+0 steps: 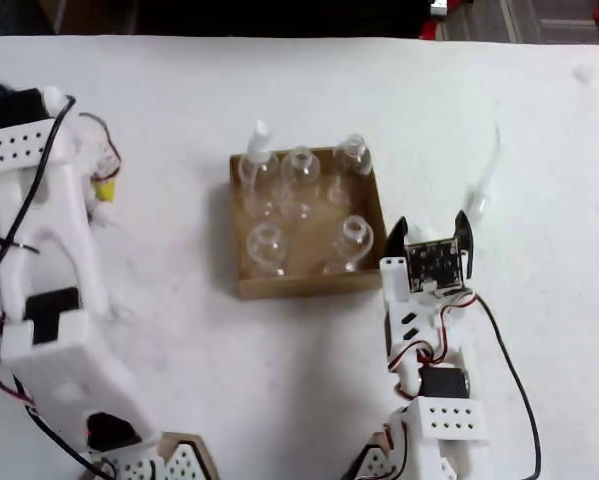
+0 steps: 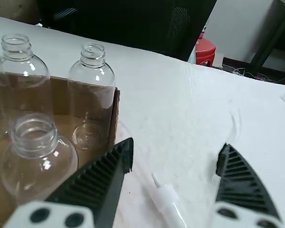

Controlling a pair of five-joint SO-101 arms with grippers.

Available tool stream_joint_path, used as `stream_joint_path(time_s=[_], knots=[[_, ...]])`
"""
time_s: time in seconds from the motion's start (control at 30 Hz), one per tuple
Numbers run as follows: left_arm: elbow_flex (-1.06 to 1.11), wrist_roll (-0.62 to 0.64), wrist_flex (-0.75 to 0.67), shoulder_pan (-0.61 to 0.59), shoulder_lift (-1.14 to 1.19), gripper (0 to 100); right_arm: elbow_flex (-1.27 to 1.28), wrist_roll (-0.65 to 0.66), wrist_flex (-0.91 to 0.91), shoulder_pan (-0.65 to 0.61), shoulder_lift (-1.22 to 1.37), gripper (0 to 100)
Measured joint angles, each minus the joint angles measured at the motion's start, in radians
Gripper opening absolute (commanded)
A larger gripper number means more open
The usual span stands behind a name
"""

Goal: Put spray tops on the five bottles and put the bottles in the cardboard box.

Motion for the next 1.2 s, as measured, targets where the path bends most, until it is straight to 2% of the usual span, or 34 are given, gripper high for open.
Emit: stream_joint_path(time_s=[0.17, 0.3, 0.4, 0.53, 0.7, 0.8, 1.0, 1.1, 1.2], knots=[[0.000, -0.100, 0.002, 0.126, -0.233, 2, 0.000, 0.000, 0.000, 0.000, 0.000, 26.1], [-0.003, -0.244, -0.034, 0.338, -0.446, 2, 0.000, 0.000, 0.000, 0.000, 0.000, 26.1], [-0.006, -0.341, -0.118, 0.493, -0.577, 2, 0.000, 0.000, 0.000, 0.000, 0.000, 26.1], [-0.012, -0.390, -0.270, 0.588, -0.658, 2, 0.000, 0.000, 0.000, 0.000, 0.000, 26.1], [0.003, -0.408, -0.476, 0.603, -0.660, 2, 0.000, 0.000, 0.000, 0.002, 0.000, 26.1], [0.044, -0.489, -0.620, 0.629, -0.628, 2, 0.000, 0.000, 0.000, 0.000, 0.000, 26.1], [0.233, -0.680, -0.964, 0.756, -0.589, 2, 0.000, 0.000, 0.000, 0.021, 0.000, 26.1], [0.338, -0.717, -1.158, 0.770, -0.577, 2, 0.000, 0.000, 0.000, 0.034, 0.000, 26.1], [0.416, -0.726, -1.289, 0.770, -0.559, 2, 0.000, 0.000, 0.000, 0.032, 0.000, 26.1]])
